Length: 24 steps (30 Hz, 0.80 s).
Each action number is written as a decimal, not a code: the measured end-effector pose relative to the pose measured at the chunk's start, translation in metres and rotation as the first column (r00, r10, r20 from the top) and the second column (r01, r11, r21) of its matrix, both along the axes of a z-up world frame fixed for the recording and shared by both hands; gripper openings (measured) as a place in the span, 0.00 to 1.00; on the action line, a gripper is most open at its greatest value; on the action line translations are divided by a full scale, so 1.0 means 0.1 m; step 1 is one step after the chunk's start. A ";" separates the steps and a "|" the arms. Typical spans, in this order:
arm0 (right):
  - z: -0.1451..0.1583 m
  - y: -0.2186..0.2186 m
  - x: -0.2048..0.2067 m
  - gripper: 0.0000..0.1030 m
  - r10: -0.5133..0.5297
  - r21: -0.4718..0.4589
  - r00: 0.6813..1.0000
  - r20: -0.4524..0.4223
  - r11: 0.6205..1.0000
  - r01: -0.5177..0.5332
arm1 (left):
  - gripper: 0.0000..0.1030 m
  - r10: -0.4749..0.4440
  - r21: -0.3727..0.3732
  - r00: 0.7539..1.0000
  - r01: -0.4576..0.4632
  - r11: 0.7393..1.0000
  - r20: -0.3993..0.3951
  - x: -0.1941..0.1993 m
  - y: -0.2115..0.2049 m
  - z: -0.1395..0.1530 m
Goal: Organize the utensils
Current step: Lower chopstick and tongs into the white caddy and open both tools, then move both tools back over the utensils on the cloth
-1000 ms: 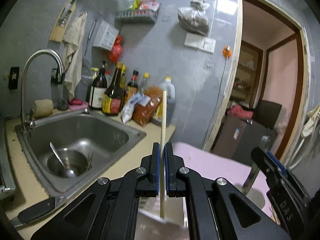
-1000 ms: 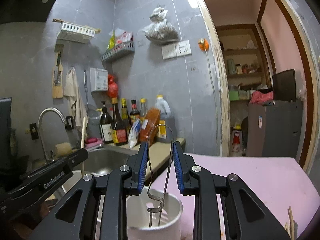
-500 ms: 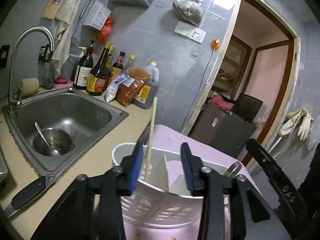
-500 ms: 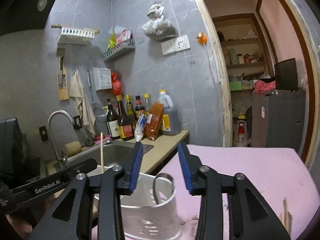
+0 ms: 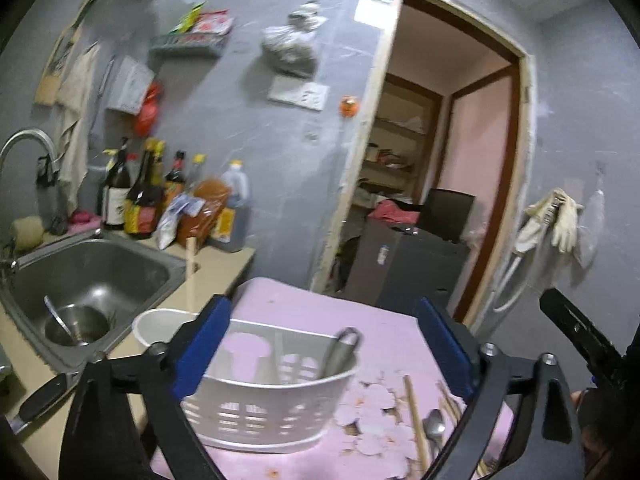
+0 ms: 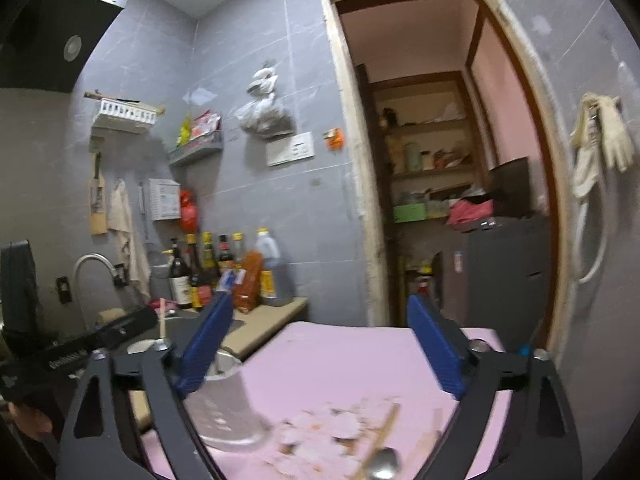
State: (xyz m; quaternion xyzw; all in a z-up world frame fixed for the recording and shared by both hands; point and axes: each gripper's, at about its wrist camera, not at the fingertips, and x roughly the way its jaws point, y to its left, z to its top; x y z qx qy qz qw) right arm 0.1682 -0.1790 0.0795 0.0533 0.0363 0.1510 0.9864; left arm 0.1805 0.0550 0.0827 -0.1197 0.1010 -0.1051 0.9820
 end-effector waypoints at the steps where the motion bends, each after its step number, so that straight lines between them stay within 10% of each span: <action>1: 0.00 -0.08 -0.07 1.00 -0.022 -0.013 1.000 0.007 1.000 0.022 | 0.92 -0.012 0.004 1.000 0.012 1.000 0.007 -0.01 -0.05 0.00; 20: -0.65 -0.81 -0.11 0.99 -0.188 -0.141 0.953 -0.239 0.977 0.157 | 0.92 -0.225 0.199 0.954 0.264 0.944 -0.199 0.10 -1.06 -0.57; 24: -0.80 -0.84 0.00 0.78 -0.187 -0.170 0.925 -0.332 0.976 0.136 | 0.92 -0.256 0.221 0.912 0.335 0.916 -0.319 0.27 -1.22 -0.77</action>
